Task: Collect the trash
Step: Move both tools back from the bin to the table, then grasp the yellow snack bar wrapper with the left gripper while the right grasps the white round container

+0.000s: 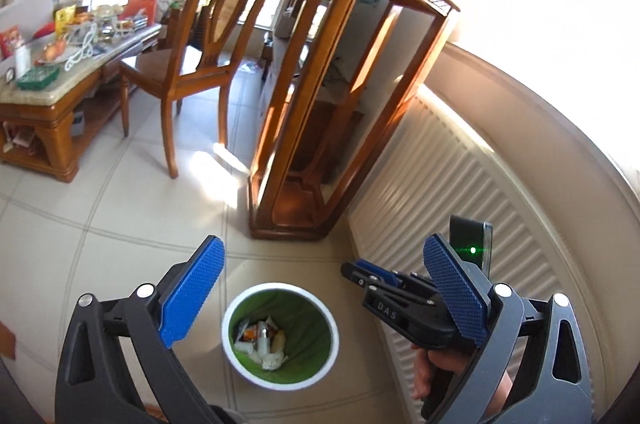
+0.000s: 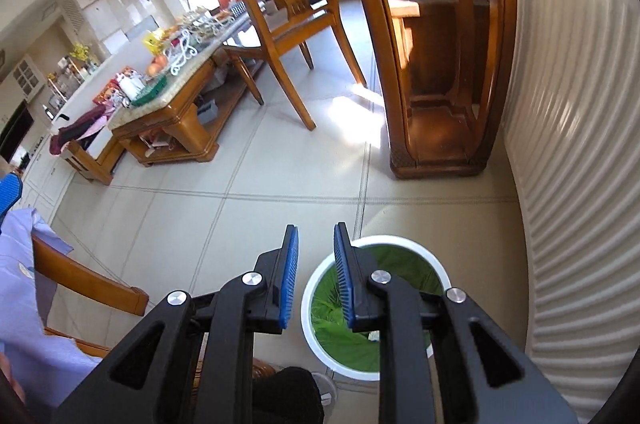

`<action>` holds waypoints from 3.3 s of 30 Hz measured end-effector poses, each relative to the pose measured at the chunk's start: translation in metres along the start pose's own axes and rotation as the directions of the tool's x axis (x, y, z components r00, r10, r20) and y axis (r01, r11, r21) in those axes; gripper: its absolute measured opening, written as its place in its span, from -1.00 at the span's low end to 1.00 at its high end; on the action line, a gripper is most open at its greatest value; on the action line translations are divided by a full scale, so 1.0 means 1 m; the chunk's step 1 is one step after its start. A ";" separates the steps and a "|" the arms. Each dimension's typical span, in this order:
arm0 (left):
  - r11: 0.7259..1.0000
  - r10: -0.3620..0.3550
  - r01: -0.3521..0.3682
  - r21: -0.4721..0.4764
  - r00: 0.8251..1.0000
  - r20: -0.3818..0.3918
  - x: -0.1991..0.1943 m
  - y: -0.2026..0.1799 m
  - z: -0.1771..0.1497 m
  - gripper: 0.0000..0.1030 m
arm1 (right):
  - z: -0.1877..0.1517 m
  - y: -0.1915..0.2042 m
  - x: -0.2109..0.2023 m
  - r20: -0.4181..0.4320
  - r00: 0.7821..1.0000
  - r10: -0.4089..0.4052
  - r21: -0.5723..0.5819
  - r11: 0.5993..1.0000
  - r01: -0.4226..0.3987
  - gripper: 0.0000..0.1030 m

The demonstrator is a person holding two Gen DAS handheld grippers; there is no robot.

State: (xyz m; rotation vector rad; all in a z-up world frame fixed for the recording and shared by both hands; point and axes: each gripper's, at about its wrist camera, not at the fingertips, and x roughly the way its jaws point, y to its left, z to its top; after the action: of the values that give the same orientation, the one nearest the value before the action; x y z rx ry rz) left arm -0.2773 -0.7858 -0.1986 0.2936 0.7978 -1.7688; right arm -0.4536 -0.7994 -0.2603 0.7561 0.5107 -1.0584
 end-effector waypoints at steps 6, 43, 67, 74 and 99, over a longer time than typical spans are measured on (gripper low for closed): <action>0.996 -0.092 0.092 0.002 0.993 0.078 -0.038 -0.017 -0.010 0.90 | 0.014 0.009 -0.067 0.162 0.986 -0.044 -0.036 0.998 0.050 -0.60; 0.304 0.865 -0.712 -0.633 0.484 -0.130 -0.730 0.202 -0.301 0.90 | -0.102 0.598 -0.225 -0.416 0.549 0.725 -0.659 0.176 -0.731 0.86; 0.025 0.839 -0.678 -0.734 0.414 -0.353 -0.738 0.297 -0.364 0.89 | -0.272 0.864 -0.184 -0.830 0.360 0.426 -0.521 -0.361 -0.774 0.86; 0.018 0.832 -0.716 -0.698 0.398 -0.387 -0.737 0.296 -0.364 0.66 | -0.345 0.901 -0.202 -0.894 0.312 0.321 -0.432 -0.435 -0.790 0.86; 0.059 0.821 -0.711 -0.700 0.434 -0.372 -0.759 0.286 -0.378 -0.17 | -0.432 0.933 -0.185 -0.898 0.372 0.234 -0.434 -0.345 -0.832 0.44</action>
State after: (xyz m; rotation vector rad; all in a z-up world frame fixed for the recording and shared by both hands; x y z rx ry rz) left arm 0.1799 -0.0176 -0.1568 -0.0446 0.9863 -0.2286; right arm 0.3094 -0.0979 -0.1268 -0.1636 0.9300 0.7837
